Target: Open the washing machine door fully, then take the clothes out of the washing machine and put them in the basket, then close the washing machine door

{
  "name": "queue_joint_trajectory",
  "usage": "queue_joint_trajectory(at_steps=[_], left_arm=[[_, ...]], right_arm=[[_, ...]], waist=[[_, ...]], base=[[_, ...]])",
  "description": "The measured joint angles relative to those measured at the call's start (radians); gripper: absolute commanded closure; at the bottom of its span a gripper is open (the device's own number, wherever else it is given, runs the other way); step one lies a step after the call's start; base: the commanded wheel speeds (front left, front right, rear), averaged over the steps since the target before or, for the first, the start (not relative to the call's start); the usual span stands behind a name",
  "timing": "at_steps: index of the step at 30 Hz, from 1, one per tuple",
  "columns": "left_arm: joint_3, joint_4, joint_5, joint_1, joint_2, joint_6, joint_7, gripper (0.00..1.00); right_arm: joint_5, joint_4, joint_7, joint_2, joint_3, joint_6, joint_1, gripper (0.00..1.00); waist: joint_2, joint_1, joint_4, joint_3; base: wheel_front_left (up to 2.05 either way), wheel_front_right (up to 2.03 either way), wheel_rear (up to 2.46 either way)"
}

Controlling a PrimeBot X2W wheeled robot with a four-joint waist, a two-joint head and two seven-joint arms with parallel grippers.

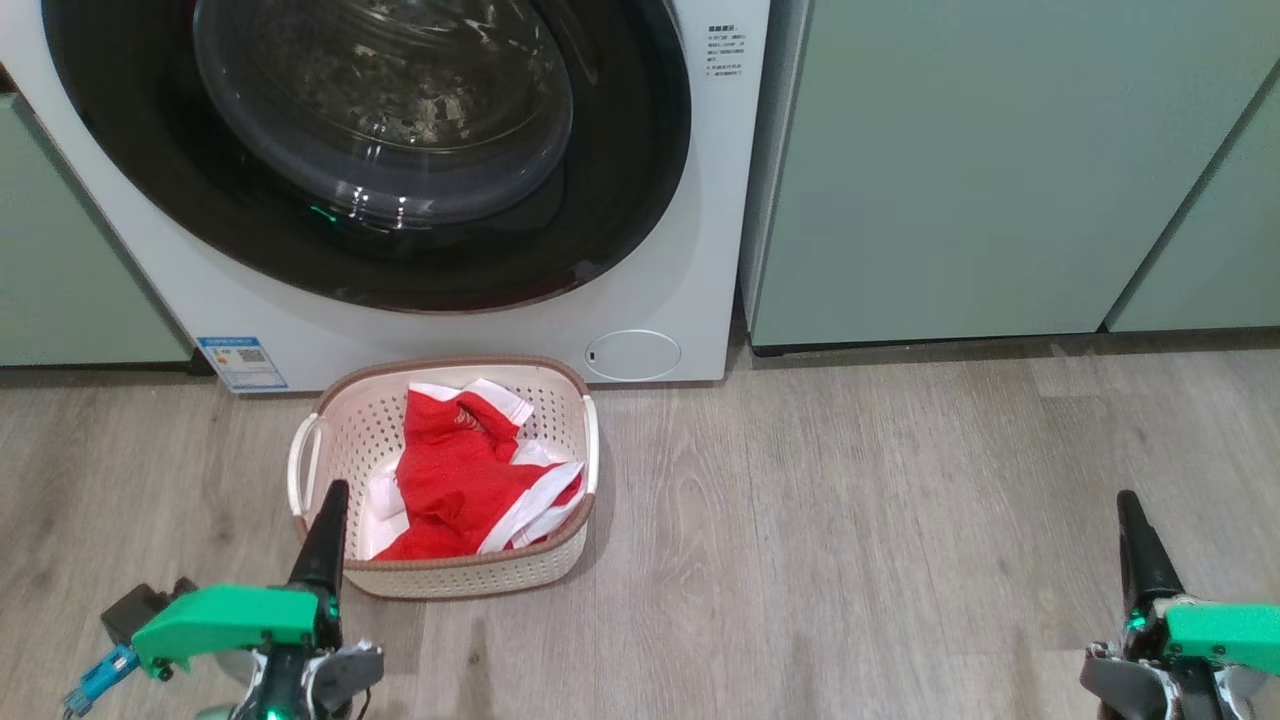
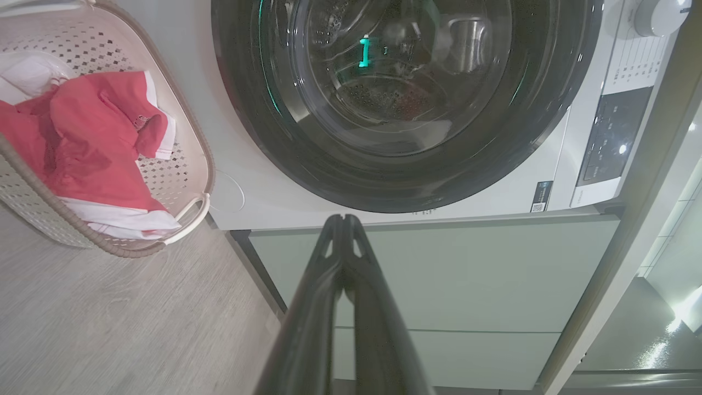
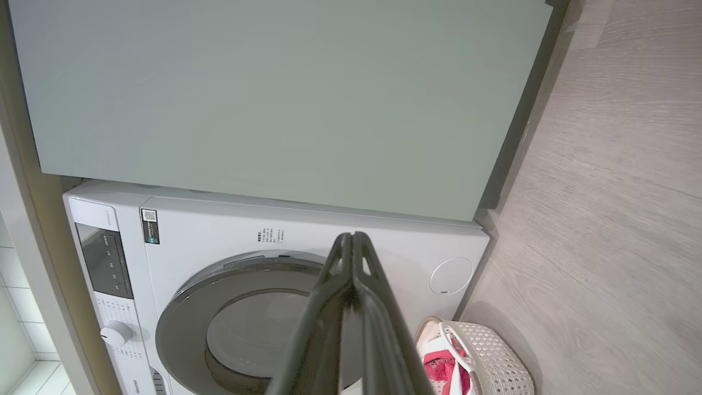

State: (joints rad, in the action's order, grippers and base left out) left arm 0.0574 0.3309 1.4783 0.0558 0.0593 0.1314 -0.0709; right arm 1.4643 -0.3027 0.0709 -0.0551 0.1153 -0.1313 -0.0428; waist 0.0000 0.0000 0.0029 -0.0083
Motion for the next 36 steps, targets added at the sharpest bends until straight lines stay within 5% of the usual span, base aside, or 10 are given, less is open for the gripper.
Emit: queue_joint_trajectory(at_steps=[14, 36], left_arm=[[0.024, -0.049, 0.124, 0.0, -0.014, 0.0, -0.036, 1.0], [0.024, -0.051, 0.126, 0.0, -0.015, 0.0, -0.036, 1.0]], right_arm=[[0.137, 0.017, 0.036, 0.005, 0.017, 0.0, -0.021, 1.0], [0.138, 0.017, 0.036, 0.006, 0.018, 0.0, -0.021, 1.0]], waist=[[0.0, 0.0, -0.003, 0.012], [0.0, 0.0, -0.003, 0.011]], base=[[0.0, 0.0, 0.0], [0.0, 0.0, 0.0]])
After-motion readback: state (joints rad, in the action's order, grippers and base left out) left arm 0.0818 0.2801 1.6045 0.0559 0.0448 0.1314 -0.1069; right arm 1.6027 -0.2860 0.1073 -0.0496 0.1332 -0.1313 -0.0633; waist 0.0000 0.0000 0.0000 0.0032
